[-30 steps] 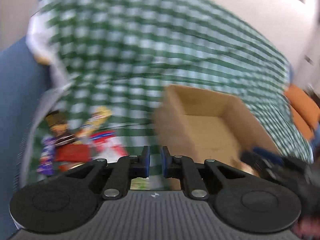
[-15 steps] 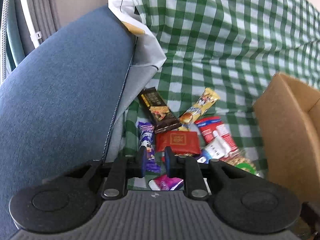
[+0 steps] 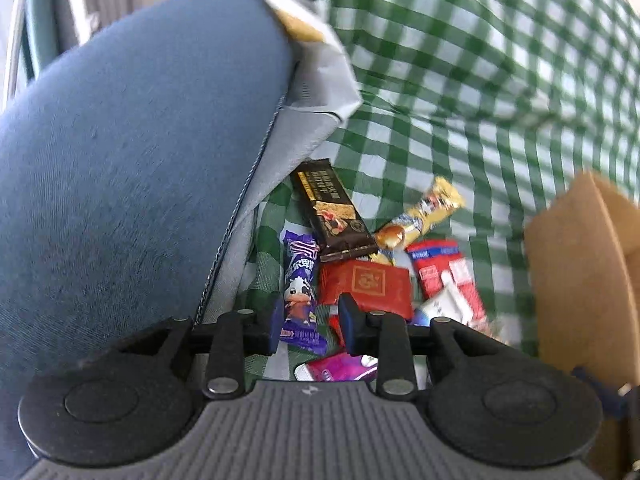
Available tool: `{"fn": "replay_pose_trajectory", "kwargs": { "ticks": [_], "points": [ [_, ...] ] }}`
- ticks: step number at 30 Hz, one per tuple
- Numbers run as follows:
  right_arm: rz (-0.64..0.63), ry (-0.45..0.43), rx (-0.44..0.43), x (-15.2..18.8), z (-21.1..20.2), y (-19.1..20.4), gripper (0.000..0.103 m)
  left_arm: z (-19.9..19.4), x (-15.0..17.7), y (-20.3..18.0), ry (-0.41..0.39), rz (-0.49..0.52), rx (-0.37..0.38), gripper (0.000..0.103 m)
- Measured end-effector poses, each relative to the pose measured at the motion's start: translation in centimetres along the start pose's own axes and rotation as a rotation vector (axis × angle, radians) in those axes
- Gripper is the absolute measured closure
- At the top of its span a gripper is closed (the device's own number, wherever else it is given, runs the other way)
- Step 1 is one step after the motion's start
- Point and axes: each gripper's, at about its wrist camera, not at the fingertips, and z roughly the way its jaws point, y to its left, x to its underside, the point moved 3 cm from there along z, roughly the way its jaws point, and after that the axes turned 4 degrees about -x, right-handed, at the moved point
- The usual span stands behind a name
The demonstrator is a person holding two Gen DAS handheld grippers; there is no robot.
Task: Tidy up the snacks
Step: 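Grasp the purple cow-print candy bar with left tool while right tool grasps peanut cake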
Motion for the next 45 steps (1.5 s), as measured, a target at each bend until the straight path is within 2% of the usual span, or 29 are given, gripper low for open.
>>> {"fn": "replay_pose_trajectory", "kwargs": {
  "ticks": [4, 7, 19, 21, 22, 24, 25, 34, 39, 42, 45],
  "points": [
    [0.040, 0.045, 0.017, 0.0, 2.2, -0.3, 0.010, 1.0, -0.3, 0.6, 0.031, -0.060, 0.025, 0.070],
    [0.074, 0.071, 0.026, 0.2, 3.6, -0.7, 0.008, 1.7, -0.6, 0.4, 0.031, -0.059, 0.015, 0.070],
    [0.163, 0.199, 0.041, 1.4, 7.8, -2.0, 0.008, 4.9, -0.1, -1.0, 0.098, 0.056, -0.078, 0.069],
    [0.159, 0.213, 0.048, 1.7, 8.0, -1.9, 0.009, 5.2, -0.1, -1.1, 0.104, 0.067, -0.079, 0.077],
    [0.154, 0.218, 0.050, 1.9, 8.1, -1.7, 0.014, 5.4, -0.1, -1.2, 0.113, 0.073, -0.080, 0.081],
    [0.147, 0.220, 0.044, 2.0, 8.2, -1.6, 0.022, 5.5, 0.0, -1.2, 0.116, 0.083, -0.093, 0.086],
    [0.145, 0.216, 0.048, 2.1, 8.1, -1.5, 0.022, 5.4, 0.0, -1.1, 0.111, 0.080, -0.091, 0.086],
    [0.121, 0.180, 0.046, 2.3, 5.8, -1.3, 0.022, 1.5, 0.1, 0.3, 0.030, -0.004, -0.006, 0.087],
    [0.054, 0.118, -0.003, 1.8, 2.6, 0.2, 0.022, -1.8, 0.5, 0.3, -0.061, 0.019, 0.050, 0.087],
    [0.047, 0.112, -0.039, 2.0, 0.6, 0.8, 0.022, -2.3, 1.3, 0.2, -0.022, 0.008, 0.141, 0.087],
    [0.051, 0.142, -0.075, 3.1, -0.8, 1.4, 0.022, -1.6, 3.1, -0.8, 0.118, 0.025, 0.259, 0.087]
  ]
}}
